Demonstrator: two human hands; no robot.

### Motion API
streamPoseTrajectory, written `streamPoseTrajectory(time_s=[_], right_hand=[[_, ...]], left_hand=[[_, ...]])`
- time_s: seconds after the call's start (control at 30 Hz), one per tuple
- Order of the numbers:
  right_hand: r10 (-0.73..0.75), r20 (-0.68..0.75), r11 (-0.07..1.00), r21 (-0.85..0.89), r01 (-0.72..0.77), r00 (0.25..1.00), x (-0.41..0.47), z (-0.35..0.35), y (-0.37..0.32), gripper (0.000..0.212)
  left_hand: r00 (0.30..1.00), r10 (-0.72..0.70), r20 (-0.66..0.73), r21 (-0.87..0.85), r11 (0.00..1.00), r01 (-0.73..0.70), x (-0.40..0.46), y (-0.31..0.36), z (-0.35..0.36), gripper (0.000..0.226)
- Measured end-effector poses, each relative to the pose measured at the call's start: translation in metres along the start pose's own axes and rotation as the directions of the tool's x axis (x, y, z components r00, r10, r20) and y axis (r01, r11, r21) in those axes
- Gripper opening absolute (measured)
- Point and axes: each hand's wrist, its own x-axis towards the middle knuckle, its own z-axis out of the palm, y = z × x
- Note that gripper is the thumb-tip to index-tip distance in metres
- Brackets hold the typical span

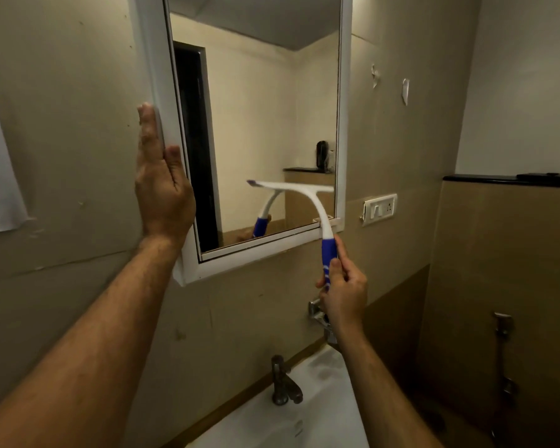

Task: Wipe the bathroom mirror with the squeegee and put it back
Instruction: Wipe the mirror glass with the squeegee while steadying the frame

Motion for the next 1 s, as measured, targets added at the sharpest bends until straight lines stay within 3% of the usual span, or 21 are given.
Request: streamPoseTrajectory(time_s=[0.13,0.4,0.73,1.0], right_hand=[[0.012,-0.017,1.0,-0.022,-0.012,1.0,-0.011,-0.016,0.018,0.037],[-0.105,0.037,0.994,0.043,0.103,0.994,0.021,0.0,-0.037,0.037],[0.038,0.052,0.999,0.023,-0.039,0.998,-0.026,-0.025,0.023,0.037],[-0.064,0.029,0.995,0.082,0.061,0.998,0.015,-0.003,-0.031,0.037]], left_hand=[[1.0,-0.002,-0.008,-0.007,1.0,0.002,-0.002,-0.002,0.0,0.051],[1.0,-0.019,0.017,-0.009,1.0,0.019,-0.008,-0.006,0.0,0.053],[1.0,-0.002,0.024,0.025,1.0,0.001,-0.013,-0.006,0.0,0.052],[1.0,-0.003,0.026,0.007,1.0,0.003,-0.014,-0.008,0.001,0.053]])
